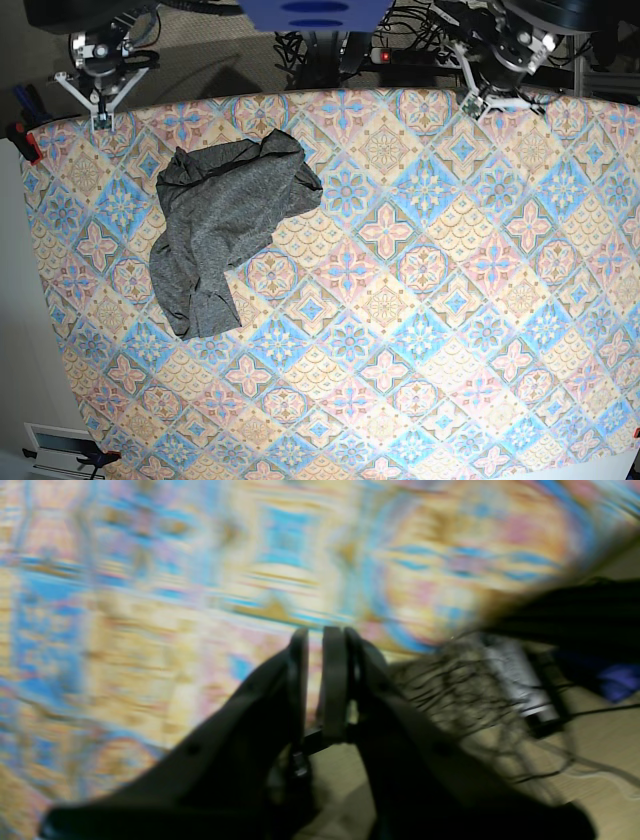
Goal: Layout the t-shirt on the table in an organized manner, then fold the t-shirt properly
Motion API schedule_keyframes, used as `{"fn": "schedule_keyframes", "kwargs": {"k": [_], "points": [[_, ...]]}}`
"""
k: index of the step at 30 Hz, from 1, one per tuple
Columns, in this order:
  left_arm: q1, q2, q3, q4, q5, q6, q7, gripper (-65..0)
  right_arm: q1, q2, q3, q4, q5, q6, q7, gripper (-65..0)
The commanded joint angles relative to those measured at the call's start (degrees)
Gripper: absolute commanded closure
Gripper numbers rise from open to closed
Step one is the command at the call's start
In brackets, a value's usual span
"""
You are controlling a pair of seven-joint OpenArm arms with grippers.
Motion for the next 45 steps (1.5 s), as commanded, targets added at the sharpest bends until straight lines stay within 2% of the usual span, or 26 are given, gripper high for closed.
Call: {"fn": "schedule_keyframes", "kwargs": {"k": [1, 5, 13, 17, 22, 25, 30, 32, 37, 41, 45], "points": [[0.3, 0.1, -0.3, 1.1, -0.6, 0.5, -0.9, -5.7, -0.9, 0.2, 0.3, 1.0, 0.1, -0.1, 0.3, 0.0], [0.6, 0.3, -0.3, 0.8, -1.0, 0.5, 2.1, -5.7, -2.6, 0.2, 0.3, 0.8, 0.1, -0.1, 0.3, 0.0], [3.6, 0.6, 1.1, 0.7, -0.4, 0.5, 2.2, -5.7, -4.6, 0.1, 0.3, -0.7, 0.1, -0.1, 0.3, 0.0], [9.0, 0.8, 3.9, 0.8, -1.0, 0.5, 1.9, -5.7, -6.0, 0.2, 0.0, -2.4, 0.1, 0.0, 0.3, 0.0], [14.0, 6.0, 4.2, 0.7, -0.4, 0.5, 1.7, -5.7, -6.8, 0.2, -0.1, -5.2, 0.1, 0.0, 0.3, 0.0], [14.9, 7.1, 4.3, -1.8, -0.3, 0.5, 1.7, -5.7, -6.6, 0.2, -0.1, -10.3, 0.1, 0.0, 1.0, 0.0], [11.6, 6.7, 4.2, -11.0, -0.2, 0.5, 1.8, -5.7, -6.5, 0.2, 0.1, -23.0, 0.1, 0.0, 13.1, 0.0], [9.6, 6.8, 4.2, -16.0, -0.2, 0.5, 1.8, -5.7, -6.5, 0.2, 0.2, -27.6, 0.1, 0.0, 16.3, 0.0], [1.4, 6.7, 4.2, -31.0, 1.9, 0.5, 1.2, -5.7, -6.2, 0.6, 0.2, -39.6, 0.1, 0.0, 19.9, 0.0], [-3.4, 7.1, 4.2, -41.5, 7.5, 0.5, -5.7, -5.7, 0.7, 2.7, 0.4, -45.9, 0.1, 0.0, 21.1, 0.0], [-9.5, 6.7, 3.9, -52.7, 11.7, 0.5, -7.6, -5.7, 3.5, 4.3, 1.7, -53.9, 0.1, -0.3, 24.9, 0.0]]}}
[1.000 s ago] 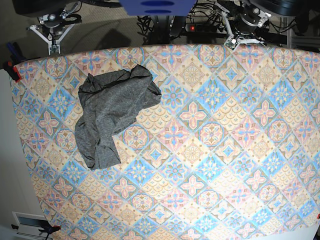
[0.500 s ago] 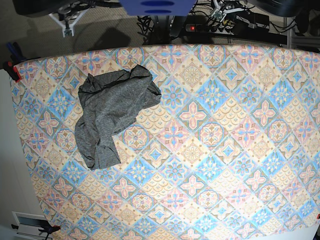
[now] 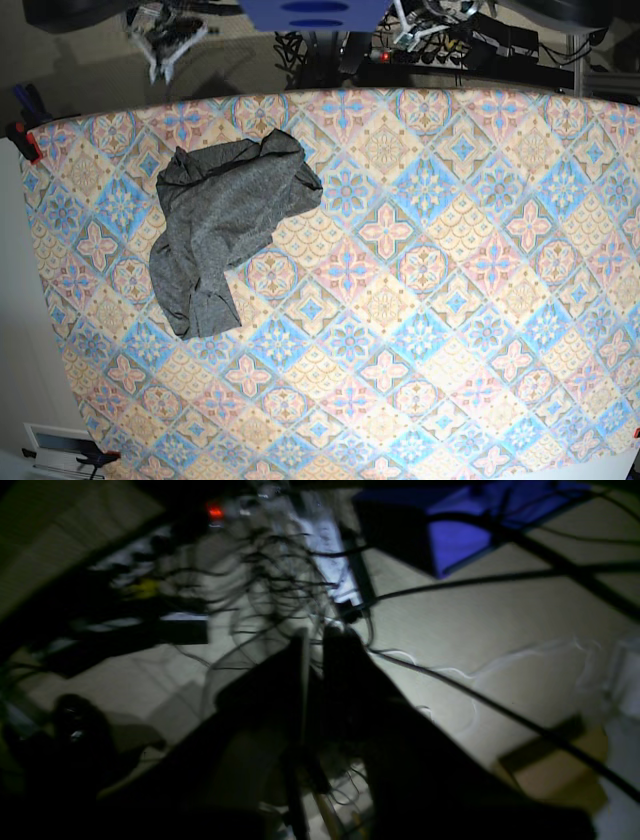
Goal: Layout the t-shirt on the table in an organized manner, then fold the t-shirt properly
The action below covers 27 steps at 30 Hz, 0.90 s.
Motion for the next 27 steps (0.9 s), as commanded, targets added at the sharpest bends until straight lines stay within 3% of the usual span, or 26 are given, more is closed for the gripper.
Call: {"fn": "schedule_keyframes", "kwargs": {"k": [1, 6, 11, 13, 17, 20, 23, 27], "points": [[-1.3, -0.1, -0.5, -2.7, 0.4, -0.3, -0.1, -5.7, -0.9, -0.4, 1.5, -2.8, -1.2, 0.0, -1.6, 0.0], [-10.1, -3.1, -1.1, -19.2, 1.5, 0.8, -3.4, -5.7, 3.5, -0.4, 3.8, -16.0, -1.2, -0.9, 3.2, 0.0], [-17.0, -7.0, -0.6, -38.1, 1.8, 12.2, -12.3, -5.7, 6.5, -0.2, 3.5, -29.3, -1.2, -14.2, 14.3, 0.0], [-21.3, -8.9, -0.6, -47.7, 1.8, 16.8, -15.9, -5.8, 8.5, 2.1, 3.4, -37.0, -1.2, -18.3, 19.3, 0.0], [-27.5, -11.7, -1.0, -61.2, 1.5, 25.1, -23.5, -6.0, 15.0, 7.7, 3.4, -51.9, -1.2, -18.5, 26.2, 0.0], [-28.6, -12.2, -0.8, -62.1, 1.7, 30.8, -27.0, -6.1, 17.2, 8.7, 3.5, -57.6, -1.1, -20.6, 30.4, 0.0], [-28.7, -12.3, -0.6, -62.1, 1.8, 32.8, -27.4, -6.1, 17.9, 8.7, 3.4, -58.0, -1.2, -27.2, 31.4, 0.0], [-28.8, -12.1, -0.6, -62.1, 1.8, 32.8, -27.4, -6.2, 17.9, 8.7, 3.3, -58.0, -1.2, -28.0, 31.4, 0.0]]}}
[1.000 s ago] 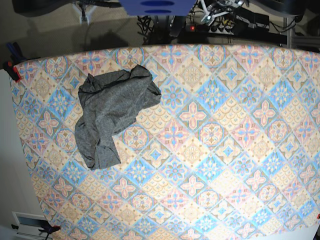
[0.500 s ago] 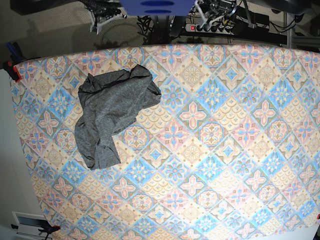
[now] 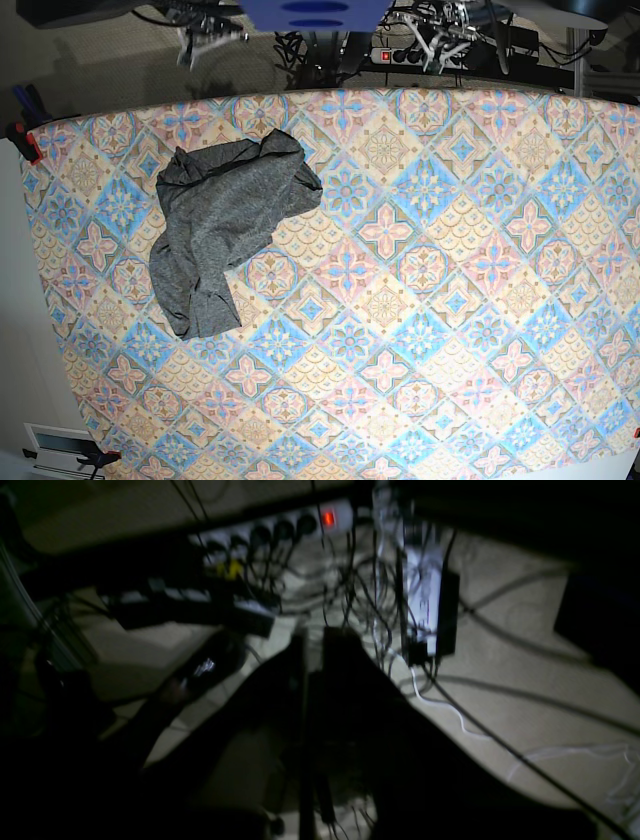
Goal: Layout the t-shirt on the table in an organized manner, then fold the t-shirt properly
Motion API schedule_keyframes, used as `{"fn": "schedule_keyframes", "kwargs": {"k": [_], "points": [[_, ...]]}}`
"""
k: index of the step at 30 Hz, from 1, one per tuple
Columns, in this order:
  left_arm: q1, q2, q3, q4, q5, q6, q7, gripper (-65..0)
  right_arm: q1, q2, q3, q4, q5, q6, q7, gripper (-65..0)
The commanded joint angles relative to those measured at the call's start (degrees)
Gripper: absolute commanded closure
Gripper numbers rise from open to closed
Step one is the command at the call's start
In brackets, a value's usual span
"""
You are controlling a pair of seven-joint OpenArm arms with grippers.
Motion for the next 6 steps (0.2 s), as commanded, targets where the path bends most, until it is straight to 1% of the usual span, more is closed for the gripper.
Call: {"fn": "schedule_keyframes", "kwargs": {"k": [1, 6], "points": [[-0.4, -0.2, 0.1, 0.0, 0.1, 0.0, -0.1, -6.2, 0.3, 0.5, 0.0, 0.1, 0.2, -0.2, 0.9, 0.0], [-1.6, -0.1, 0.0, 0.0, 0.1, 0.0, -0.1, -6.2, 0.3, 0.4, 0.0, 0.1, 0.2, -0.2, 0.8, 0.0]]}}
